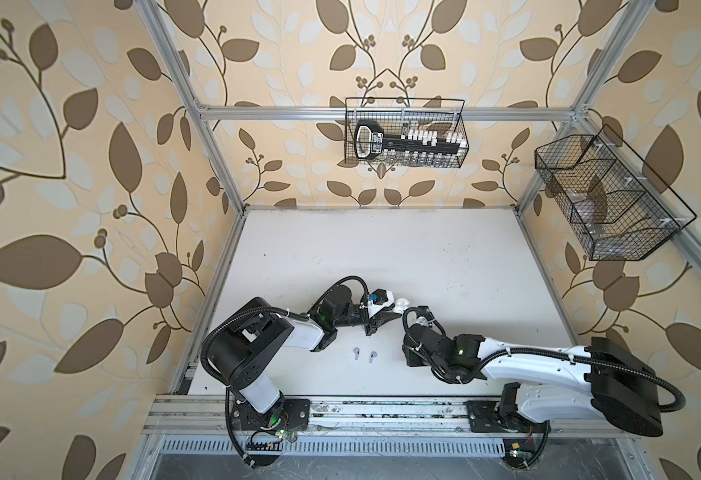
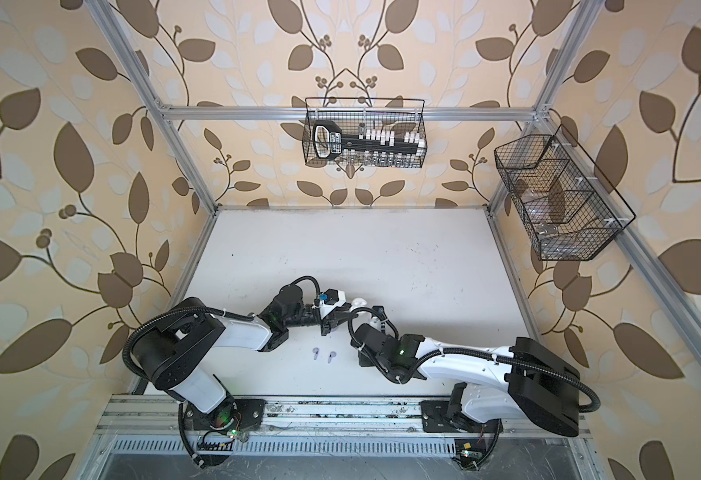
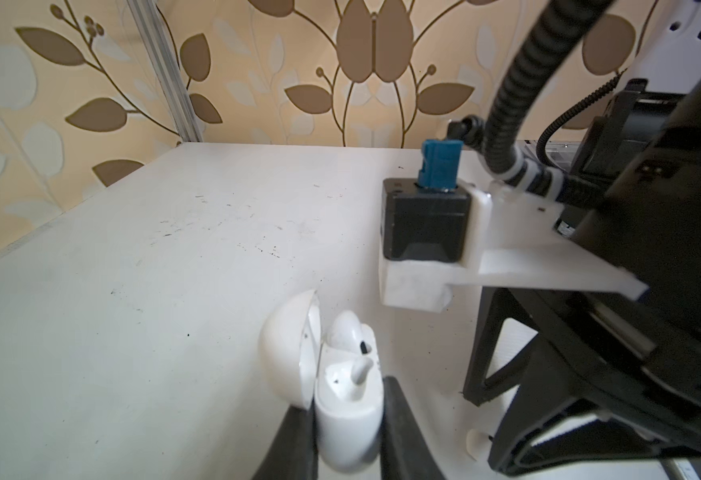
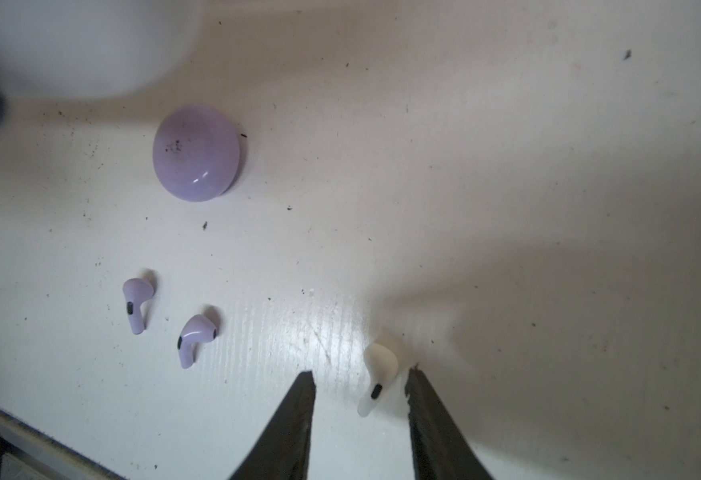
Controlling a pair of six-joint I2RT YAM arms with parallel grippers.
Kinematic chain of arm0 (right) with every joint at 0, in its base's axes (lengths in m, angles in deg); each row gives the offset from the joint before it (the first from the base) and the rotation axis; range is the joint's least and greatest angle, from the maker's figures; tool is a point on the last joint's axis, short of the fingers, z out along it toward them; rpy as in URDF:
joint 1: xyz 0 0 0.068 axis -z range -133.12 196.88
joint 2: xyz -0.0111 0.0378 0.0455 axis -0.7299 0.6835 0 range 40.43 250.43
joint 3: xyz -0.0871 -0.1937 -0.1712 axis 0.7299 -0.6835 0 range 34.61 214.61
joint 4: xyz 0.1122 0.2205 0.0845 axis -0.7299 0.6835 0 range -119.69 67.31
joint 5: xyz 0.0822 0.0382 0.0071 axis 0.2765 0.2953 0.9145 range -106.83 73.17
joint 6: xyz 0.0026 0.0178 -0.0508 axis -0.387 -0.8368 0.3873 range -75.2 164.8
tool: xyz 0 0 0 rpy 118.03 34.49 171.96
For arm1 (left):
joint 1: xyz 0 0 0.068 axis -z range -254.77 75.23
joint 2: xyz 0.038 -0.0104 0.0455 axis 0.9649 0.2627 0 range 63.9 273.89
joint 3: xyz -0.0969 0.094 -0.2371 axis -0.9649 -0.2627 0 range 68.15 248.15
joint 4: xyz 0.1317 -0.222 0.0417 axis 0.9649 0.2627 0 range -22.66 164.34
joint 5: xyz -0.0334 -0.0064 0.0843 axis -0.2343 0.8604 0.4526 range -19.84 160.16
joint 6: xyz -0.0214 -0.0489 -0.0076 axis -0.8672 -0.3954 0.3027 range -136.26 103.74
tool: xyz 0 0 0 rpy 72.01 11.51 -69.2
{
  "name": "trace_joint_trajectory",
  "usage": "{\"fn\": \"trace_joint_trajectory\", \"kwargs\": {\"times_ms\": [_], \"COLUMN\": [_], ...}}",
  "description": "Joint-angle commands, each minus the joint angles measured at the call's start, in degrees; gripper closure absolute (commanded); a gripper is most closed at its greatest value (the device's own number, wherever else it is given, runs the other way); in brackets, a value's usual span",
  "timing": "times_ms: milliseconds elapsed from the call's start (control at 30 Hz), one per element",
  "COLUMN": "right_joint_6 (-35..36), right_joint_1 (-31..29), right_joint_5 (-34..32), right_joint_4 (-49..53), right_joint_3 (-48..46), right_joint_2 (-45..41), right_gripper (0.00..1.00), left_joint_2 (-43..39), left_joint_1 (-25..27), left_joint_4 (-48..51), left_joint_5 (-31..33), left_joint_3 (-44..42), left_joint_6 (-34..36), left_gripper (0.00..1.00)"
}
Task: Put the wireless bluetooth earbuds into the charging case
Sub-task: 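Move the right gripper down to the second white earbud on the table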
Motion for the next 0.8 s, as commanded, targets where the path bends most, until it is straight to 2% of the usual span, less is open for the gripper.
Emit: {"fn": "trace_joint_trajectory", "kwargs": {"times_ms": [0, 767], "right_joint_6": [-1.79, 0.4], "right_joint_1": [-0.38, 0.58], "right_joint_5": [0.36, 2.84], "right_joint_4": [1.8, 1.08], "right_joint_3": [1.96, 4.21], "right_joint_2": [1.35, 9.81], "right_gripper": [0.61, 0.65], "left_joint_2": [0.17, -0.04], "left_joint_1": [-0.36, -0.62], "left_joint_4": [-4.13, -4.14], "left_joint_5": [-1.27, -0.22], "left_joint_3": [-0.11, -0.08], "left_joint_6": [-0.75, -1.33], "left_gripper": [1.0, 1.0]}}
